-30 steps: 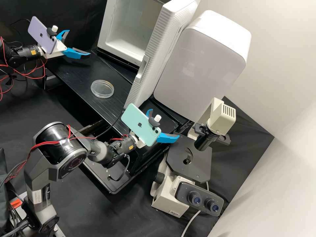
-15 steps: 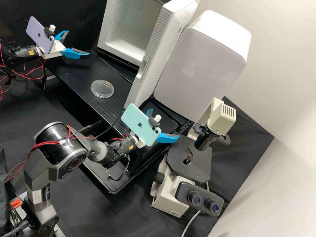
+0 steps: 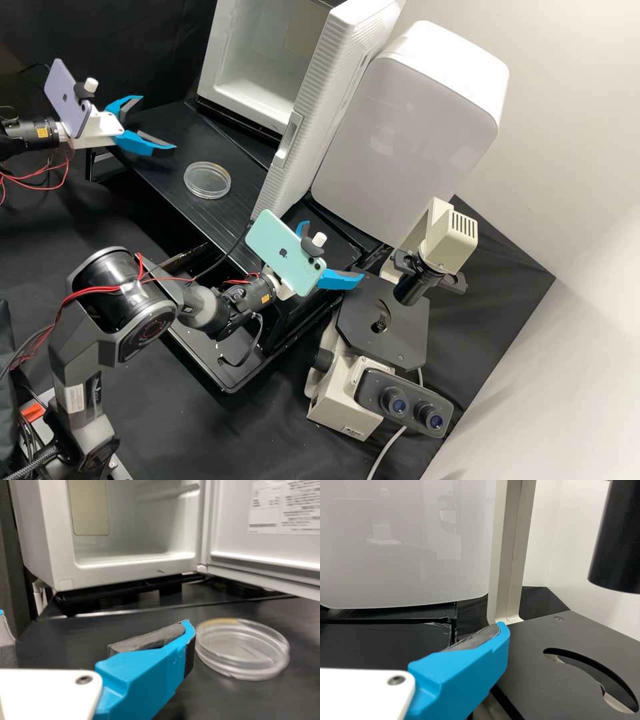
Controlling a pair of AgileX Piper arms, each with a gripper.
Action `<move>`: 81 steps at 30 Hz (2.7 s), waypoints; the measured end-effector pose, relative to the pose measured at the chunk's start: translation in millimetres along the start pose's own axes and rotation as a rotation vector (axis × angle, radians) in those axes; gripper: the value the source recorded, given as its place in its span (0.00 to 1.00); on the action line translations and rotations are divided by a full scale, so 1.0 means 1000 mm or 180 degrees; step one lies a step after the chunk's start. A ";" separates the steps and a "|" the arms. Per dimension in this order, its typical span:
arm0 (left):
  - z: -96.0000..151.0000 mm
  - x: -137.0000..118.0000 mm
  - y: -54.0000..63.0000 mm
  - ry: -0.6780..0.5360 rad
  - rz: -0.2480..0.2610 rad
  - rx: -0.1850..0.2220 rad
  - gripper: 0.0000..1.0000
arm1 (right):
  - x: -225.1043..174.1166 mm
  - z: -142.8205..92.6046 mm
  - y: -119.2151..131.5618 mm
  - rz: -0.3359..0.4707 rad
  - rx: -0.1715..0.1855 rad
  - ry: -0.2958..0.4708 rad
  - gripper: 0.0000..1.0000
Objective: Place the petri dish in the incubator
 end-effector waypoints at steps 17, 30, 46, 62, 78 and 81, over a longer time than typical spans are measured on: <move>0.031 -0.005 -0.025 -0.0262 -0.0271 0.0134 1.00 | 0.000 0.000 0.000 0.0000 0.0000 0.0000 1.00; 0.049 0.012 -0.025 -0.0492 -0.0377 0.0128 1.00 | 0.000 0.000 0.000 0.0000 0.0000 0.0000 1.00; 0.071 0.049 -0.019 -0.0722 -0.0600 0.0106 1.00 | 0.000 0.000 0.000 0.0000 0.0000 0.0000 1.00; 0.077 0.050 -0.023 -0.0881 -0.0792 -0.0159 1.00 | 0.000 0.000 0.000 0.0000 0.0000 0.0000 1.00; 0.071 0.062 -0.024 -0.0634 -0.0722 0.0019 1.00 | 0.000 0.000 0.000 0.0000 0.0000 0.0000 1.00; 0.072 0.064 -0.023 -0.0630 -0.0728 0.0016 1.00 | 0.000 0.000 0.000 0.0000 0.0000 0.0000 1.00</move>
